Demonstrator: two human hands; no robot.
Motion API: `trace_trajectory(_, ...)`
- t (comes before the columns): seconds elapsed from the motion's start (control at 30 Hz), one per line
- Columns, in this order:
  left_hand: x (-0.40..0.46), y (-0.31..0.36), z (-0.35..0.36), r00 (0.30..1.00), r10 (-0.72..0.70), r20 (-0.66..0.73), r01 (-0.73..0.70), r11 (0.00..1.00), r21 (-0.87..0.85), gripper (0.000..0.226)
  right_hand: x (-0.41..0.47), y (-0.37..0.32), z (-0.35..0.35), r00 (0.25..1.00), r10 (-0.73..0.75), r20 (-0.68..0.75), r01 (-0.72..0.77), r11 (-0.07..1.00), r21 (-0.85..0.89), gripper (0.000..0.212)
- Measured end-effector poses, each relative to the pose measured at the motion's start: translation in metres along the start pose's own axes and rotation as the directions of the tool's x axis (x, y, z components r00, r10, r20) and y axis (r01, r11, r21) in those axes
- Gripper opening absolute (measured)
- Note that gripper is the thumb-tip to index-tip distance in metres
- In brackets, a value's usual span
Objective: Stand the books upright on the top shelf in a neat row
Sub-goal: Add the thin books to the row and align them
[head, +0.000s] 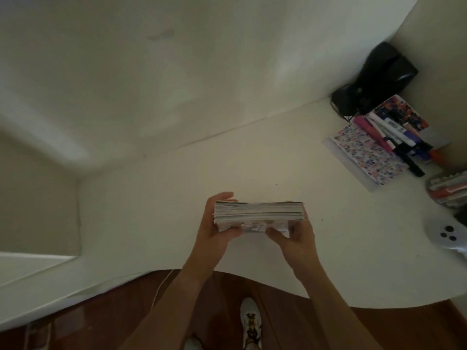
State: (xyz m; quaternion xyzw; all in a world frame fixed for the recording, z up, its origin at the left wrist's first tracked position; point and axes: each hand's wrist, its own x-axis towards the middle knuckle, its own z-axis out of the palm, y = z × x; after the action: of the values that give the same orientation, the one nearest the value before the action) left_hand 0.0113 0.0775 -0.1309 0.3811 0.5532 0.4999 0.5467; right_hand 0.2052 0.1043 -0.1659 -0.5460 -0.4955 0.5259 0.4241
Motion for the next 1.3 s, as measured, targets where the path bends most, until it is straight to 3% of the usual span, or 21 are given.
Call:
trace_trajectory(0.07, -0.003, 0.009, 0.006, 0.995, 0.086, -0.055, -0.086, 0.996, 0.006, 0.055, -0.005, -0.011, 0.003, 0.999, -0.044, 0.013, 0.042, 0.989, 0.144, 0.057)
trace_trajectory(0.13, -0.005, 0.017, 0.016, 0.980, 0.138, -0.145, -0.136, 0.990, 0.021, 0.047, -0.008, -0.026, 0.013, 0.993, -0.092, -0.070, 0.106, 0.969, 0.225, 0.053)
trace_trajectory(0.23, 0.001, 0.018, 0.028, 0.944, 0.119, -0.306, -0.110, 0.993, 0.048, 0.017, -0.003, -0.038, 0.030, 0.959, -0.097, -0.267, 0.137, 0.981, 0.135, 0.045)
trace_trajectory(0.33, 0.007, 0.016, 0.034, 0.928, 0.121, -0.352, -0.111, 0.993, 0.051, 0.014, 0.006, -0.040, 0.037, 0.933, -0.061, -0.355, 0.122, 0.981, 0.151, 0.025)
trace_trajectory(0.43, 0.013, 0.012, 0.035, 0.915, 0.131, -0.381, -0.123, 0.991, 0.045, 0.012, 0.013, -0.038, 0.040, 0.922, -0.084, -0.378, 0.158, 0.973, 0.169, 0.022)
trace_trajectory(0.57, 0.017, 0.010, 0.033, 0.939, 0.069, -0.336, -0.092, 0.994, -0.054, 0.018, 0.004, -0.029, 0.034, 0.969, -0.041, -0.243, 0.093, 0.974, 0.206, 0.029)
trace_trajectory(0.63, 0.015, 0.012, 0.033, 0.956, 0.026, -0.292, -0.066, 0.990, -0.126, 0.027, -0.004, -0.012, 0.022, 0.996, -0.033, -0.085, 0.046, 0.987, 0.152, 0.050)
trace_trajectory(0.7, 0.017, 0.012, 0.032, 0.961, 0.008, -0.276, -0.045, 0.991, -0.127, 0.036, -0.003, 0.005, 0.013, 1.000, 0.013, -0.010, -0.013, 0.999, 0.038, 0.057)
trace_trajectory(0.83, 0.022, 0.017, 0.032, 0.958, -0.049, -0.282, 0.015, 0.992, -0.125, 0.040, 0.008, 0.007, 0.009, 0.997, 0.070, -0.030, -0.072, 0.995, -0.065, 0.050)
trace_trajectory(0.97, -0.002, 0.073, 0.021, 0.972, 0.023, -0.233, -0.040, 0.997, -0.068, 0.050, -0.003, -0.052, 0.003, 0.991, -0.063, 0.121, 0.075, 0.992, -0.100, 0.056)
trace_trajectory(1.13, -0.073, 0.206, -0.007, 0.964, 0.188, -0.188, -0.177, 0.981, 0.076, 0.052, -0.047, -0.207, 0.010, 0.934, -0.239, 0.266, 0.255, 0.966, -0.030, 0.059)
trace_trajectory(1.3, -0.167, 0.327, -0.049, 0.885, 0.455, -0.098, -0.408, 0.861, 0.304, 0.050, -0.113, -0.366, 0.025, 0.877, -0.376, 0.299, 0.353, 0.927, 0.127, 0.065)
